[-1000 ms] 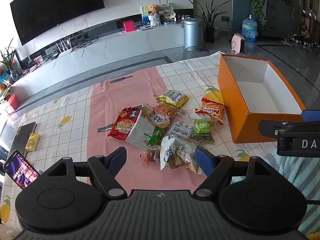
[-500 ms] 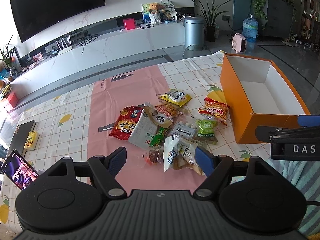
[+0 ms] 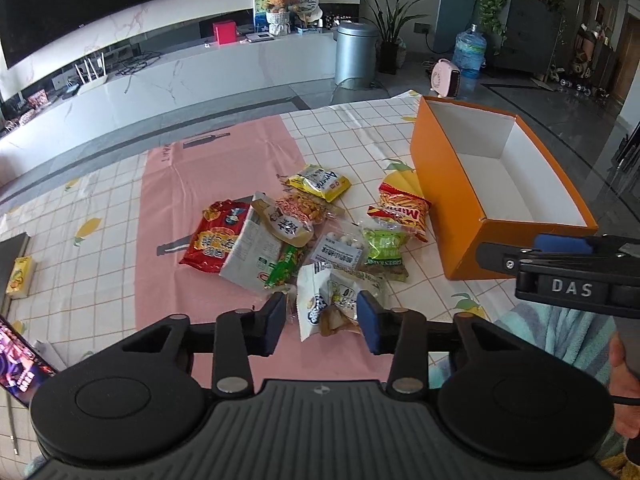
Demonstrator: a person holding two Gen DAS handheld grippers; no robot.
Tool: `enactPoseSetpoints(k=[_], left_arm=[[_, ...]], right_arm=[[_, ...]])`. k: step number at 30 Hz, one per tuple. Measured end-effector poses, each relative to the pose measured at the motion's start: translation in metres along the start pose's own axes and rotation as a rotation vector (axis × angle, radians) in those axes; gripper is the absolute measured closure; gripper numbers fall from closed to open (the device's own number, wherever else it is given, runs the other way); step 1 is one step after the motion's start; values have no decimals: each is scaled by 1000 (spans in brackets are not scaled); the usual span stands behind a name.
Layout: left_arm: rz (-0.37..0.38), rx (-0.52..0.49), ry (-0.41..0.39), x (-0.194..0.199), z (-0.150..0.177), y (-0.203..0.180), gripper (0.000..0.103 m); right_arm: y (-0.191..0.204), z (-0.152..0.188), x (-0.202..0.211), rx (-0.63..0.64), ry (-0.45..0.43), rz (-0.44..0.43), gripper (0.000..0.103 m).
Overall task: Organize snacks
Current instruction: 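Grasp the white chip bag with the left tool while the right tool grasps the green snack bag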
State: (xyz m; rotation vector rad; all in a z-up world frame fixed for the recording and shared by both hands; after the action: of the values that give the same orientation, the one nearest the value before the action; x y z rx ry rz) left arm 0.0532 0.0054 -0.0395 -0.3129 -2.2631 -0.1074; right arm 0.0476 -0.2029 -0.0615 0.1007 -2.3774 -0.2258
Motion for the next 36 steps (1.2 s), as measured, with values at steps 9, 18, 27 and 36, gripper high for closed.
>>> enactPoseSetpoints(k=[9,18,27,36], left_arm=[[81,117,92,-40,3,20,41],[97,166,136,-82,2,26,28],[144,141,127,-110,-1,25,28],[165,105,175,-136,1,16,24]], right_arm=[[13,11,-50,27,81,-53,38],[9,10,-95,-74,96,-106,42],[4,6,-142,-161,124,-112,42],[5,13,-170,-170,169,-111,55]])
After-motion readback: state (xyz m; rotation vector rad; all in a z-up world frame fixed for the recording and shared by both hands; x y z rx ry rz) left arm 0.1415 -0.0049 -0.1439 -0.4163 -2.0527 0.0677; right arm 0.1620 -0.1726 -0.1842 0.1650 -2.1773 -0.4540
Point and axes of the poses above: each gripper's, at about its wrist camera, not at the fingertips, and x roughly against the way its jaws point, y to its left, z to its underside, the point moved 3 cm from there along -x, roughly the way its jaws point, and after that the axes turned 2 degrees about -y, right-handed, at the moved point
